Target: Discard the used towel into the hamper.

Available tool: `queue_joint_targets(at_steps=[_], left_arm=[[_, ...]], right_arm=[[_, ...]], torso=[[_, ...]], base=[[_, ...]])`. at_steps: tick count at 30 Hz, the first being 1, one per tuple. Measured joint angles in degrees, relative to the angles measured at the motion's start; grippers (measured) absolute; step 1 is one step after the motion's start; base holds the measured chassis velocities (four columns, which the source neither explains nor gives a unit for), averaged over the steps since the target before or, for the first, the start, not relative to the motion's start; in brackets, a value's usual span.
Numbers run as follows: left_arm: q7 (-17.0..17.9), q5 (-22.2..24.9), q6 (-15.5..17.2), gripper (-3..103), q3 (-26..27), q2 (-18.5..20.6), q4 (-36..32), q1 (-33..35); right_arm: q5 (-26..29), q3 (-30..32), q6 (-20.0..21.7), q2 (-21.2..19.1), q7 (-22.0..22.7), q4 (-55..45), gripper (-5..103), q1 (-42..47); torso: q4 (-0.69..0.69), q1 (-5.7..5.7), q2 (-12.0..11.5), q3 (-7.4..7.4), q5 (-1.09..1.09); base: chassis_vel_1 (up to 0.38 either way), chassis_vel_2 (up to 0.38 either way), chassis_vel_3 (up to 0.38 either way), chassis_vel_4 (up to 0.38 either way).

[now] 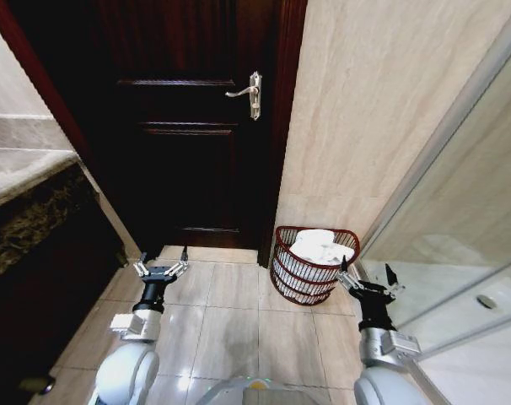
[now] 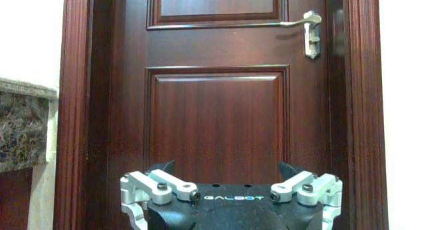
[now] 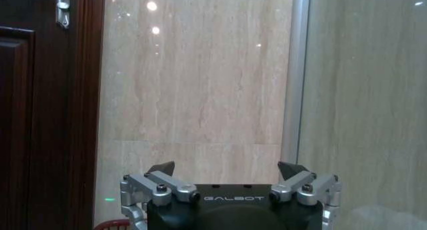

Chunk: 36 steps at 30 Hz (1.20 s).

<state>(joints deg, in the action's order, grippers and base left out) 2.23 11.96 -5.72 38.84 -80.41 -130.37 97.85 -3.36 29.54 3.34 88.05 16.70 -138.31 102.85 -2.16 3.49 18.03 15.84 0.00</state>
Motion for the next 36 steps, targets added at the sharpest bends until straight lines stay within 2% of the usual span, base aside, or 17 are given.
queue_joint_targets(at_steps=[12,36], left_arm=[[0.0,0.0,0.1,100,0.0,0.0,0.0,0.0],[0.0,0.0,0.2,100,0.0,0.0,-0.1,0.0]], right_arm=[[-0.1,0.0,0.0,0.0,0.0,0.0,100,0.0],[-0.1,0.0,0.0,0.0,0.0,0.1,100,0.0]], torso=[[0.00,0.50,1.4,0.87,0.00],[0.00,2.57,7.2,4.63,0.00]], base=[[0.000,0.000,0.000,0.000],[0.000,0.000,0.000,0.000]])
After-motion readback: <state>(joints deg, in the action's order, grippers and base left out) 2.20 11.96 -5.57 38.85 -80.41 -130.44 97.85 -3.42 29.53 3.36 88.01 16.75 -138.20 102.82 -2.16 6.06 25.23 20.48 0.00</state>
